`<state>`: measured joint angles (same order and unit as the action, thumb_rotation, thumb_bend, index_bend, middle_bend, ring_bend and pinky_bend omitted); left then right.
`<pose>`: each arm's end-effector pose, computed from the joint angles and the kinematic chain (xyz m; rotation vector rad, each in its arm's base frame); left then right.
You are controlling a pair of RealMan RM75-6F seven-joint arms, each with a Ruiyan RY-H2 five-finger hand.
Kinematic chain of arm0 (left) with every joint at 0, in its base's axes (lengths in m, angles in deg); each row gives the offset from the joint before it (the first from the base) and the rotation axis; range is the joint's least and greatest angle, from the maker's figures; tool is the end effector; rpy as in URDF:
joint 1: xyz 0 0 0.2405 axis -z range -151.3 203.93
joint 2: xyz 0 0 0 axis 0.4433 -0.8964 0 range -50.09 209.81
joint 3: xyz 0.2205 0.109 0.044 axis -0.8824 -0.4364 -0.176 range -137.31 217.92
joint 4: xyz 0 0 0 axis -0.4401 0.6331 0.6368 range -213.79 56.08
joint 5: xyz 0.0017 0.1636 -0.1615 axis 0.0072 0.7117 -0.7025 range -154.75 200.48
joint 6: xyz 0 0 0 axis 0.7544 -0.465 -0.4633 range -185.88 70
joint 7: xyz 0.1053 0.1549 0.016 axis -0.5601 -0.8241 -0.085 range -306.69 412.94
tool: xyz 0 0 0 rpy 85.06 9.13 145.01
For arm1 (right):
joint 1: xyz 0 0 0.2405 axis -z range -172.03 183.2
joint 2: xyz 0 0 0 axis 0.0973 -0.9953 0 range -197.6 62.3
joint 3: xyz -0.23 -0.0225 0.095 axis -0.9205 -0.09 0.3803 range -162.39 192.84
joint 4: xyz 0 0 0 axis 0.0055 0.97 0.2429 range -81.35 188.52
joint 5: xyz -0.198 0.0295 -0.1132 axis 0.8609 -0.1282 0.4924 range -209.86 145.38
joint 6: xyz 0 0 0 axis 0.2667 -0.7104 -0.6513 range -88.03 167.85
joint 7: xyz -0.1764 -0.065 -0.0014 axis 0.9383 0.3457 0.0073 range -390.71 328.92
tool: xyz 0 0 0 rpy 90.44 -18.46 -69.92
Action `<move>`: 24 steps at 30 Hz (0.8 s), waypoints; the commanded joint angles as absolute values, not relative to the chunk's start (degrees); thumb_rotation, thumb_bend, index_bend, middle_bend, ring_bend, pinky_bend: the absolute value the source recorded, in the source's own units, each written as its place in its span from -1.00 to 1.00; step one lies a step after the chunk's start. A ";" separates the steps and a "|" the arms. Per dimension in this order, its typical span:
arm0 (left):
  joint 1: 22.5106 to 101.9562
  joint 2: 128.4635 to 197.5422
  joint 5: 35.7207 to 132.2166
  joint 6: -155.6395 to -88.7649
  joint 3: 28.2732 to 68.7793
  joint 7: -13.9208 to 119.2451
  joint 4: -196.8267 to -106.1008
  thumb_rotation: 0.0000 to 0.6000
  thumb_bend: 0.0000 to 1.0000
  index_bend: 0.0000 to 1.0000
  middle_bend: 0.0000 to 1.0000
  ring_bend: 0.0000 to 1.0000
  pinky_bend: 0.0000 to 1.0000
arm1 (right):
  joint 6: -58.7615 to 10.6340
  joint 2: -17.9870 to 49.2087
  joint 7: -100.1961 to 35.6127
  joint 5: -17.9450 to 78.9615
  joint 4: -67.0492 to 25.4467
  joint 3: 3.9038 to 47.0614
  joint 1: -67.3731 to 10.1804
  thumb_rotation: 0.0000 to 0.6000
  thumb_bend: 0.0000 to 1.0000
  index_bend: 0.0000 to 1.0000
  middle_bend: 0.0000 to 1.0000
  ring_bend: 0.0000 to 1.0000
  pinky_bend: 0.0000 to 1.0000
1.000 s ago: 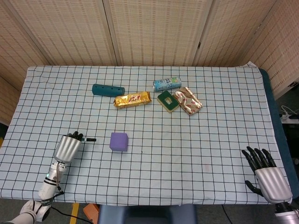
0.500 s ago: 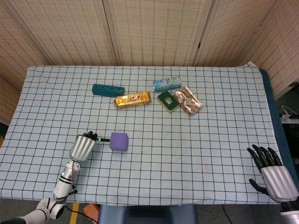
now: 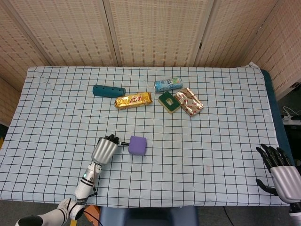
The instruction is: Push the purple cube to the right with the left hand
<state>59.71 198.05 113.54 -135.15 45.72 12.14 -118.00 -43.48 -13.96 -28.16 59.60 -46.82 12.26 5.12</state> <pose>-0.1673 0.3483 -0.1130 -1.7462 0.0040 -0.6835 -0.3100 -0.1761 0.1520 1.5209 -0.9437 0.7454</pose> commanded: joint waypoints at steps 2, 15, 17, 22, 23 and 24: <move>61.11 200.41 114.23 -135.14 45.57 9.87 -118.51 1.00 0.13 0.64 0.68 0.50 1.00 | -43.79 -15.00 -30.42 58.52 -46.60 12.75 5.22 1.00 -0.74 -1.00 -1.00 -1.00 -1.00; 63.43 208.38 115.93 -133.77 43.89 2.14 -116.46 1.00 0.13 0.64 0.68 0.50 1.00 | -45.78 -17.66 -37.94 57.71 -45.01 13.24 6.30 1.00 -0.74 -1.00 -1.00 -1.00 -1.00; 63.40 208.72 116.31 -134.27 43.59 1.38 -116.33 1.00 0.13 0.64 0.68 0.50 1.00 | -46.20 -18.00 -38.88 58.14 -44.84 13.10 6.53 1.00 -0.74 -1.00 -1.00 -1.00 -1.00; 62.79 207.79 116.31 -135.20 43.62 -0.43 -117.24 1.00 0.13 0.64 0.68 0.50 1.00 | -47.67 -18.38 -40.19 59.42 -44.35 12.69 7.31 1.00 -0.74 -1.00 -1.00 -1.00 -1.00; 62.55 207.36 116.14 -135.44 43.78 -0.87 -117.69 1.00 0.13 0.64 0.68 0.50 1.00 | -47.90 -18.39 -40.21 59.71 -44.30 12.61 7.42 1.00 -0.74 -1.00 -1.00 -1.00 -1.00; 62.37 206.98 116.10 -135.64 43.80 -1.22 -118.11 1.00 0.13 0.64 0.68 0.50 1.00 | -47.99 -18.39 -40.18 59.89 -44.28 12.53 7.49 1.00 -0.74 -1.00 -1.00 -1.00 -1.00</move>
<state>62.66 207.47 116.22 -135.30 43.68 -0.74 -117.60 -47.89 -18.36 -40.16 59.77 -44.33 12.61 7.40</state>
